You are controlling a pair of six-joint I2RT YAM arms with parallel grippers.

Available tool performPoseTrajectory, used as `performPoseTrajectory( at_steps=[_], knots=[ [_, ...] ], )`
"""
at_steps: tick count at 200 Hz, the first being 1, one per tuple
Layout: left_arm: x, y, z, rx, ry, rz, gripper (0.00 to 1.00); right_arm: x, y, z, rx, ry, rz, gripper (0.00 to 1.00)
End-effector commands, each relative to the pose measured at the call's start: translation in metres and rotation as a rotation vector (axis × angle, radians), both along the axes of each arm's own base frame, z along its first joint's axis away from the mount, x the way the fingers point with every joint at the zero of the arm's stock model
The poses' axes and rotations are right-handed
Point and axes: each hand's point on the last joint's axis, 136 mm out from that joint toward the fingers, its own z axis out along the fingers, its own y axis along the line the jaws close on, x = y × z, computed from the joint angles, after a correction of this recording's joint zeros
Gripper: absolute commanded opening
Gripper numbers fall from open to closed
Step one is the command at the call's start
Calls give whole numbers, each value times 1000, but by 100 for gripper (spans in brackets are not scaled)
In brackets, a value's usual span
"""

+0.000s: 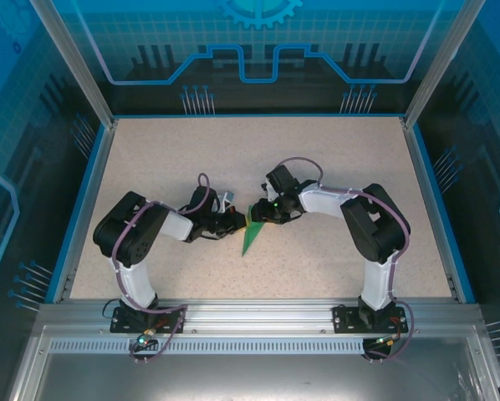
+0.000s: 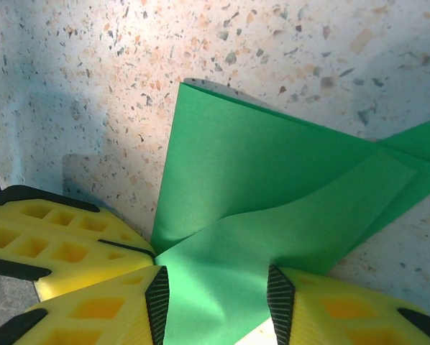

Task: Fold a paper plane with a square sheet of paper (fold left side to right side)
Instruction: Fold the wing for the fifth time at the center of the table.

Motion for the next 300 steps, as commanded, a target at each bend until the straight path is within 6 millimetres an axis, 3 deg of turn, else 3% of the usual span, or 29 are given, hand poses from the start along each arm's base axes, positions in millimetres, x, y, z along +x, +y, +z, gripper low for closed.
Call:
performPoseTrajectory(
  at_steps=[1,39,80,115,141,215,300],
  knots=[
    [-7,10,-13,89,-1,33,7,-14,-17,-26,-61,82,-22,45],
    [-18,30,9,124,-34,63,23,-13,-14,-24,-41,77,-19,45],
    [-50,38,37,87,-68,45,25,-13,-12,-23,-30,78,-16,45],
    [-82,18,81,-9,-149,-60,28,-12,-11,-24,-28,78,-16,45],
    [-90,4,95,-37,-152,-95,33,-12,-11,-23,-29,77,-16,45],
    [-74,-50,77,-41,-113,-189,37,-14,-13,-24,-41,82,-13,45],
    [-61,-45,34,114,-67,-177,38,-13,-13,-23,-39,80,-8,45]
  ],
)
